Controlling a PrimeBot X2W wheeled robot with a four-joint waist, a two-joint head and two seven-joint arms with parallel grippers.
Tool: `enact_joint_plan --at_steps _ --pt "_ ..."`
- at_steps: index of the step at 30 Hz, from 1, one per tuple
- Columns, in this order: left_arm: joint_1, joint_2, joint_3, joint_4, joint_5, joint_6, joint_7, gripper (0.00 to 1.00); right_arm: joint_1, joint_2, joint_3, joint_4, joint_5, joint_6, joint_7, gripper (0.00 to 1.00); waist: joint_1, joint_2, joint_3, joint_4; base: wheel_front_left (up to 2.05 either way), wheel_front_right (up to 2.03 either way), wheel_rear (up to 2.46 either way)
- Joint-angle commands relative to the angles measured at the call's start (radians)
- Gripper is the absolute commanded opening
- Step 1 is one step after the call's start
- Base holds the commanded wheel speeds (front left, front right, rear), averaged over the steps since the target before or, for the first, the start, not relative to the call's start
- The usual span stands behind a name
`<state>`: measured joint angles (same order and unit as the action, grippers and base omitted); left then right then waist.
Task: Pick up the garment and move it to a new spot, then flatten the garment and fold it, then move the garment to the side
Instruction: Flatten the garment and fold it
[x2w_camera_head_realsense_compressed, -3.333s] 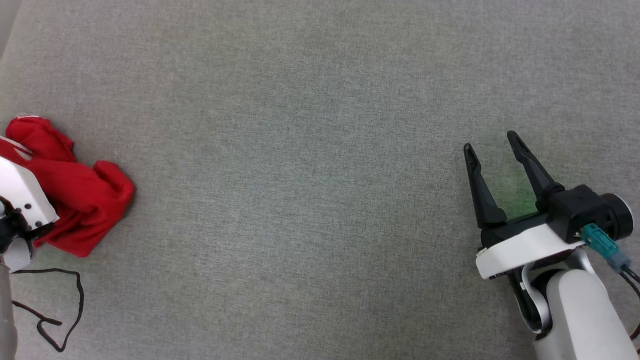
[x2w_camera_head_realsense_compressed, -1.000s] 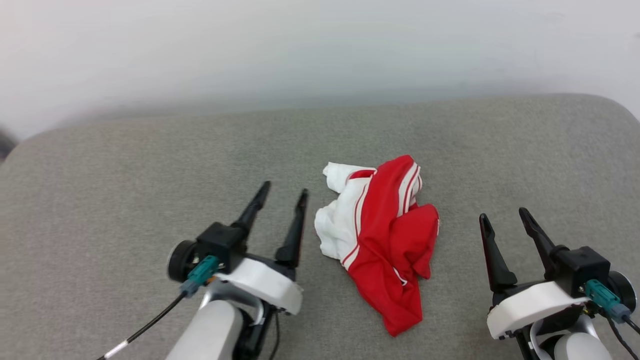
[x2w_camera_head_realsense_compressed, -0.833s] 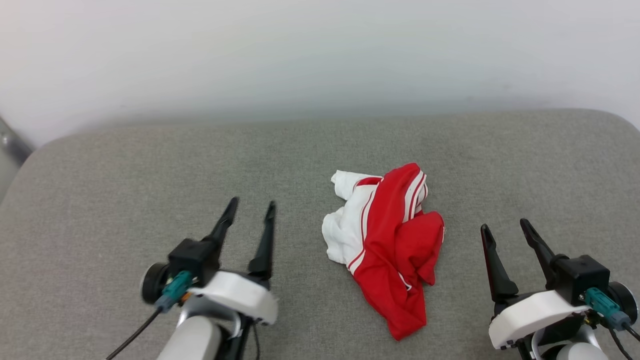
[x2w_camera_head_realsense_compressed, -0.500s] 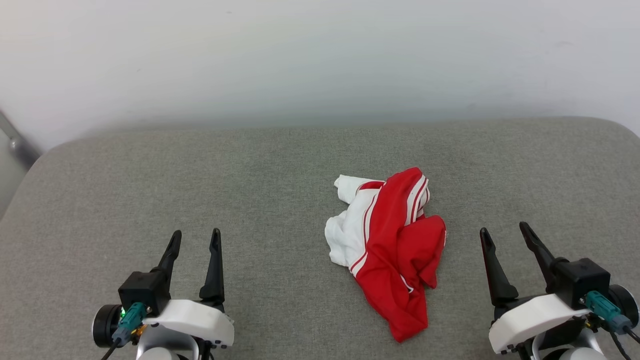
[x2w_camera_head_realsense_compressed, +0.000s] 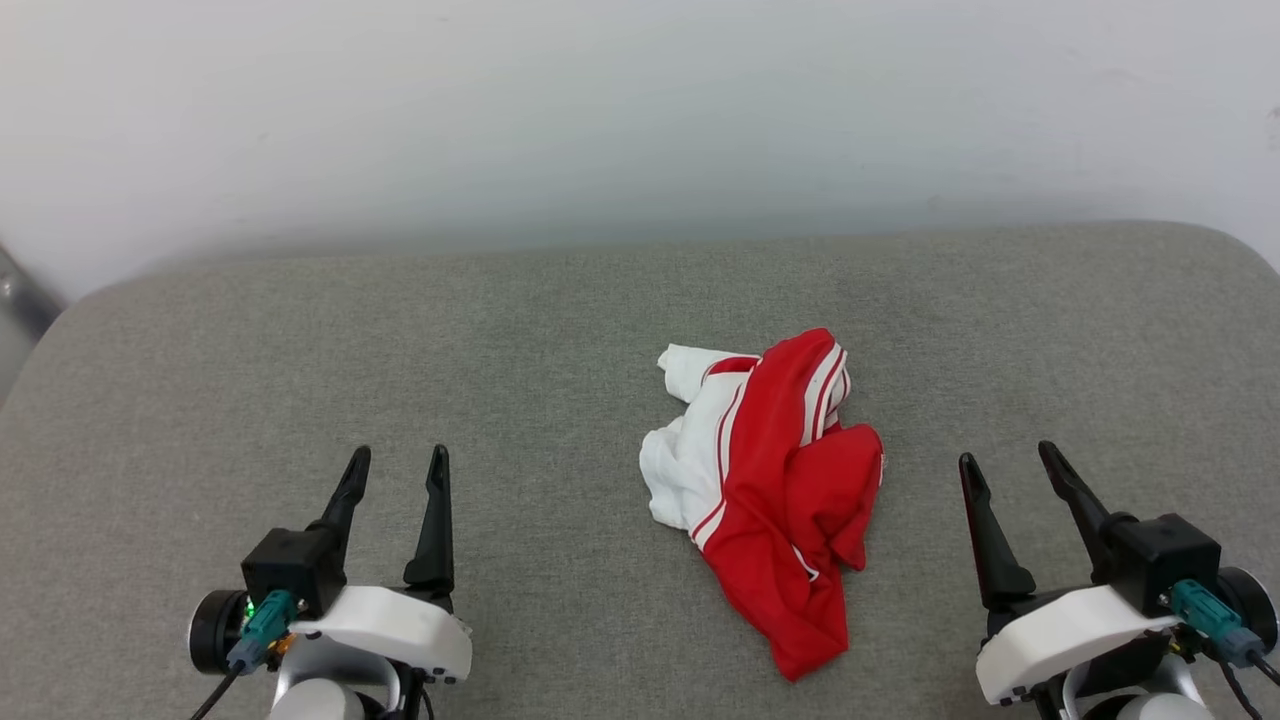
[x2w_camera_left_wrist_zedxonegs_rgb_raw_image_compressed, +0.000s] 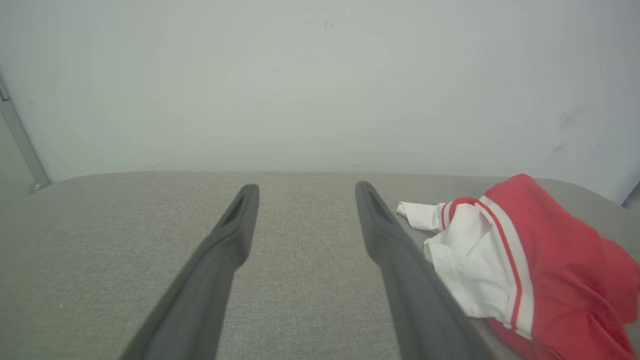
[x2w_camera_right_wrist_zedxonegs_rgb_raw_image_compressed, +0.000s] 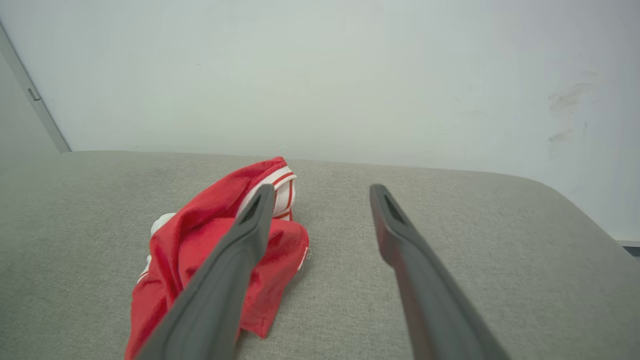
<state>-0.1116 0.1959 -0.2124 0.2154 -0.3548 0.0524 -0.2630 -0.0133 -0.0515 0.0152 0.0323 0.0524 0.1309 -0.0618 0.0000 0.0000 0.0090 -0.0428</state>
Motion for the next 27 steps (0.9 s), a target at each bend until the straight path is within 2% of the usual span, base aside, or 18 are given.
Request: enact_joint_plan --at_steps 1,9,17,27 --pt "-0.024 0.003 -0.001 0.001 0.004 -0.007 -0.002 1.0 -0.01 0.002 0.003 -0.003 0.003 0.0 -0.003 1.0 0.0 0.0 0.005 -0.006 0.0 0.0 0.0" --pt "-0.222 0.002 -0.066 0.013 0.011 -0.071 0.11 1.0 -0.045 0.002 0.013 -0.006 0.016 0.0 -0.014 1.0 0.0 0.0 0.071 -0.053 0.0 0.0 0.0" --pt "-0.45 0.017 -0.167 0.145 -0.022 -0.155 0.412 1.0 -0.081 0.002 0.018 0.025 0.041 0.0 -0.04 1.0 0.0 0.0 0.16 -0.126 0.0 0.0 0.0" --pt "-0.549 0.075 -0.314 0.326 -0.109 -0.182 0.77 1.0 -0.129 0.002 0.029 0.085 0.074 0.0 -0.089 1.0 0.0 0.0 0.247 -0.176 0.0 0.0 0.0"
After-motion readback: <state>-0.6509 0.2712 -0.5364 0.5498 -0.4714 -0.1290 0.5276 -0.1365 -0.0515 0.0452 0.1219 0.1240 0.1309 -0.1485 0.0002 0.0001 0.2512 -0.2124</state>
